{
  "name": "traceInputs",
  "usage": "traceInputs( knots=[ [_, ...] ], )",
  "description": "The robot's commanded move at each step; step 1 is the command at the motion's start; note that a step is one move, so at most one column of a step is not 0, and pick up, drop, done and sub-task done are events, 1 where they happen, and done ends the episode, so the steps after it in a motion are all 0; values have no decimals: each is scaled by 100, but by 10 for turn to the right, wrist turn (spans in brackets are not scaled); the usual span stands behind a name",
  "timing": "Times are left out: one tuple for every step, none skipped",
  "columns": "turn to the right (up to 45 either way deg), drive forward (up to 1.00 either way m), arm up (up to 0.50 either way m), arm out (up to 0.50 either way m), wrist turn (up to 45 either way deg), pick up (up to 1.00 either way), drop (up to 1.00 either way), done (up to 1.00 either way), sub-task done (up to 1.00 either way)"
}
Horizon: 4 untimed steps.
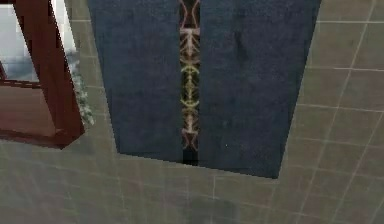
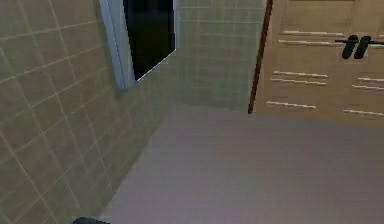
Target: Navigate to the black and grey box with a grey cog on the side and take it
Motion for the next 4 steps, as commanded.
traceInputs(
  knots=[
    [-330, 0, 0, 0, 0, 0, 0, 0, 0],
    [0, 0, 8, 0, 0, 0, 0, 0, 0],
    [0, 0, 0, 16, 0, 0, 0, 0, 0],
    [0, 0, 0, 0, 450, 0, 0, 0, 0]
  ],
)
